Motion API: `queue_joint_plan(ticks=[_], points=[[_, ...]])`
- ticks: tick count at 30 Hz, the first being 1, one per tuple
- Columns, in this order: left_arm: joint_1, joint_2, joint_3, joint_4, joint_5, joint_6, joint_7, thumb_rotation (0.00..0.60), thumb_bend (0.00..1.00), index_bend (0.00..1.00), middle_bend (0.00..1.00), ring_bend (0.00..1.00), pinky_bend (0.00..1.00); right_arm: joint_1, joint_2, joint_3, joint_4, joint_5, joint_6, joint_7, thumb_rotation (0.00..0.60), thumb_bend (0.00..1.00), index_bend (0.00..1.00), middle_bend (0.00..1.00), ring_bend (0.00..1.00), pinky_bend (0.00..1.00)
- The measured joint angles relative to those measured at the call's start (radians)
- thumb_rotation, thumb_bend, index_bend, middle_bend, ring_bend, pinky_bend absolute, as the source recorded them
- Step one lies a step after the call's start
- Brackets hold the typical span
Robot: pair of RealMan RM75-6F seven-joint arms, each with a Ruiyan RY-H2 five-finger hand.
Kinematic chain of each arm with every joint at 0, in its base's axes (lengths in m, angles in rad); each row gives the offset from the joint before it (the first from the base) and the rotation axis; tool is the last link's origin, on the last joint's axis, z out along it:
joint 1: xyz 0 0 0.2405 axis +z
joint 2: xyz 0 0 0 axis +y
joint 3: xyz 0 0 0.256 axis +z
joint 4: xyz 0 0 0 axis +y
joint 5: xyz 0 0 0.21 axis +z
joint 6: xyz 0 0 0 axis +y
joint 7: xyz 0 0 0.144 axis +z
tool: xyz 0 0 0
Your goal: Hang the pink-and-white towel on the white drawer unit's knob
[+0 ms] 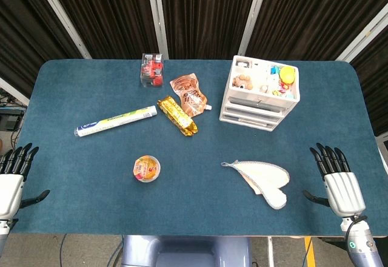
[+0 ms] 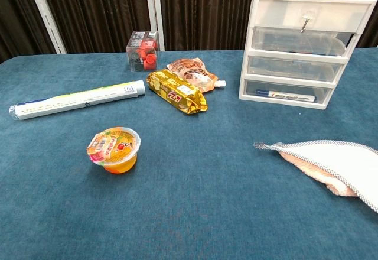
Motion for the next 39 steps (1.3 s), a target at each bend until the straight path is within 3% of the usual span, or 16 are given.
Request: queue_joint_plan(ticks=[14,17,19,22,25,28,33,39], points=[[-0.001,0.001,0.0,0.006,0.008,0.005,-0.008,0.6,0.0,0.0,0.0,0.0,0.0,-0.003,0.002,-0.002,-0.012,-0.004,0.004,-0.001,0.6,0.0,0.01,0.0,0.0,0.08],[-0.001,0.001,0.001,0.004,0.006,0.002,-0.009,0.6,0.0,0.0,0.0,0.0,0.0,-0.004,0.003,-0.005,-0.021,-0.007,0.003,-0.003,0.6,0.0,0.02,0.07,0.01,0.15],[-0.001,0.001,0.001,0.003,0.006,0.003,-0.01,0.6,0.0,0.0,0.0,0.0,0.0,-0.004,0.005,-0.007,-0.029,-0.009,0.004,-0.008,0.6,0.0,0.03,0.17,0.1,0.28],[0.0,0.002,0.001,-0.001,0.009,0.006,-0.01,0.6,0.0,0.0,0.0,0.0,0.0,-0.004,0.007,-0.01,-0.047,-0.017,0.004,-0.023,0.6,0.0,0.05,0.45,0.44,0.59],[0.0,0.0,0.003,-0.002,0.012,0.007,-0.003,0.6,0.0,0.0,0.0,0.0,0.0,-0.001,0.011,-0.017,-0.077,-0.016,-0.015,-0.045,0.6,0.0,0.05,0.64,0.64,0.75],[0.001,-0.001,0.002,-0.006,0.008,0.006,-0.002,0.6,0.0,0.0,0.0,0.0,0.0,0.008,0.015,-0.025,-0.13,0.001,-0.062,-0.084,0.6,0.0,0.05,0.74,0.74,0.82],[0.0,0.002,0.001,-0.008,0.006,0.004,-0.007,0.6,0.0,0.0,0.0,0.0,0.0,0.038,-0.004,-0.03,-0.214,0.053,-0.156,-0.215,0.6,0.0,0.05,0.8,0.8,0.85],[0.001,0.007,0.002,-0.008,0.007,0.004,-0.017,0.6,0.0,0.0,0.0,0.0,0.0,0.083,-0.116,-0.013,-0.249,0.187,-0.247,-0.427,0.6,0.0,0.07,0.86,0.85,0.88]])
